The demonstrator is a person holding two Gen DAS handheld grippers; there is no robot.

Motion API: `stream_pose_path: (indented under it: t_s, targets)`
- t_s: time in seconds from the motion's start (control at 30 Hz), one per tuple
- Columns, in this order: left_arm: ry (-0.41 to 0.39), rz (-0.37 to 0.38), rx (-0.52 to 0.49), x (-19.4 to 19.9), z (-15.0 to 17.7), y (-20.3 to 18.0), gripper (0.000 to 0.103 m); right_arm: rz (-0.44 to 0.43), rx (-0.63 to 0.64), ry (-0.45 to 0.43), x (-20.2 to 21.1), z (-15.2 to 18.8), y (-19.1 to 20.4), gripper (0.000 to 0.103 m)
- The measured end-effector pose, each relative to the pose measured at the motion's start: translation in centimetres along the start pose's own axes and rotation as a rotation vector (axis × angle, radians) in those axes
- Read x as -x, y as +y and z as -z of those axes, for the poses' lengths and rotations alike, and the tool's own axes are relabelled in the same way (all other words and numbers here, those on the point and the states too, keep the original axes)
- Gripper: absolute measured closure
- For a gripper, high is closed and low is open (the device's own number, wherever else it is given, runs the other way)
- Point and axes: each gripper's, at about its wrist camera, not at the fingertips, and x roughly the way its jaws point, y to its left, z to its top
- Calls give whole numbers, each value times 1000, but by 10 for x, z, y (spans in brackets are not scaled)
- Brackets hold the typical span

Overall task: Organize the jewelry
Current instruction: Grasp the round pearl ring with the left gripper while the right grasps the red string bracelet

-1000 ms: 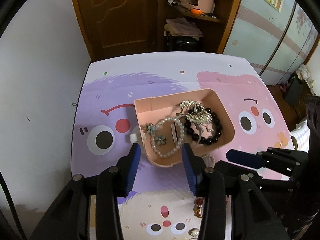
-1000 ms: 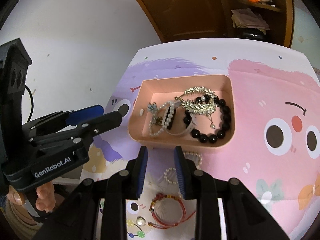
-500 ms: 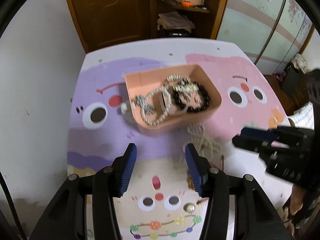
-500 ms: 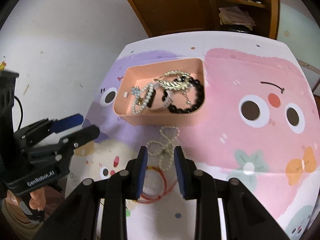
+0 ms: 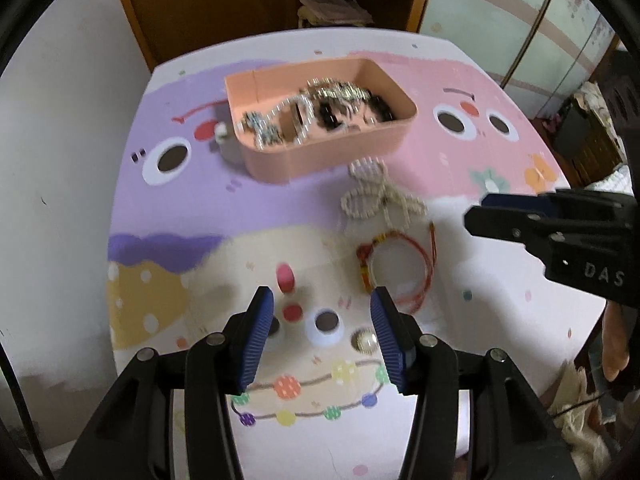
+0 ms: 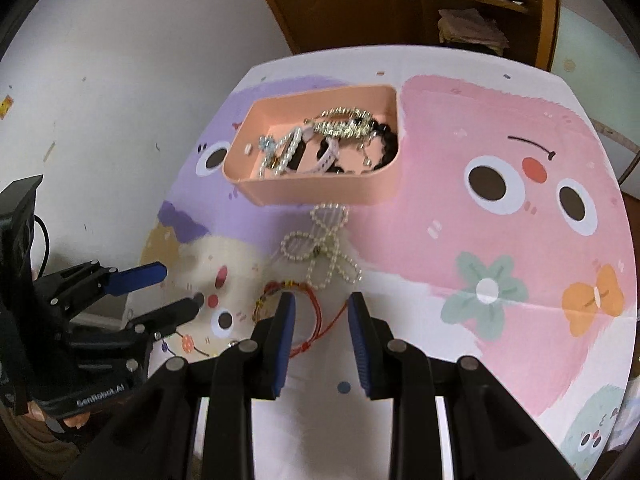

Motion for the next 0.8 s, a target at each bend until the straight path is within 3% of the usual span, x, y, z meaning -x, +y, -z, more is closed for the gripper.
stream_pose_path:
  t_s: [0.3,0.67,0.73,0.8]
  targets:
    - [64,30,17,-17,32,0,54,12,63,82,-36,14,15,76]
    - [87,81,3,-22,45,-5,54,117,185,112,-71,9,38,76]
    - [91,91,-7,-23,46,-8,54,131,206,111,-71,11,41,80]
    - [97,96,-15,-25,47,-10,54,170,239,105,-72,13,42,95]
